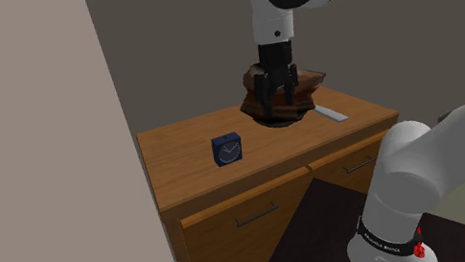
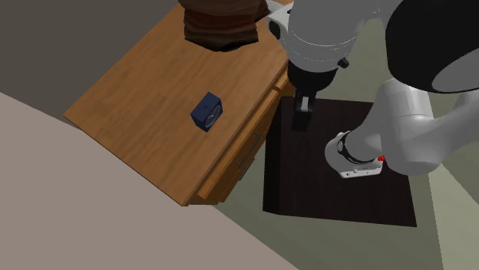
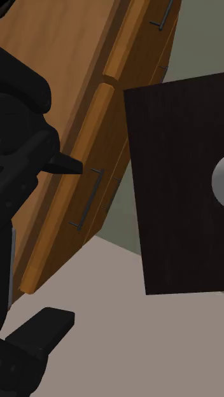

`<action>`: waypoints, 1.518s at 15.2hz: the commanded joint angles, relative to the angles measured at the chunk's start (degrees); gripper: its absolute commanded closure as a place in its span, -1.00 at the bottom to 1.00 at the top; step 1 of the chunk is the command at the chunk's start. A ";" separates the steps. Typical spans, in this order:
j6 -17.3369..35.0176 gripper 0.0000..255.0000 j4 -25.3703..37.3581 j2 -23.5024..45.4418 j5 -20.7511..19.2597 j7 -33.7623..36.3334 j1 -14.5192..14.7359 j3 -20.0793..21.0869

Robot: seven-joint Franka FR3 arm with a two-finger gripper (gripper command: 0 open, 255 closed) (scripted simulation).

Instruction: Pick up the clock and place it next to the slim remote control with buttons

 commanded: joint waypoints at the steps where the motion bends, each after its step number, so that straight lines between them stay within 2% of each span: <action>1: 0.00 -1.00 0.00 0.00 0.00 0.00 0.00 0.00; 7: 10.74 -1.00 -2.79 6.45 -5.63 -16.56 1.99 -5.93; 13: 21.94 -1.00 -1.99 16.33 -8.84 -32.31 4.32 -11.23; 18: 30.56 -1.00 1.22 26.26 -8.96 -45.32 6.57 -14.72; 23: 37.75 -1.00 6.37 36.89 -6.57 -58.54 8.52 -16.73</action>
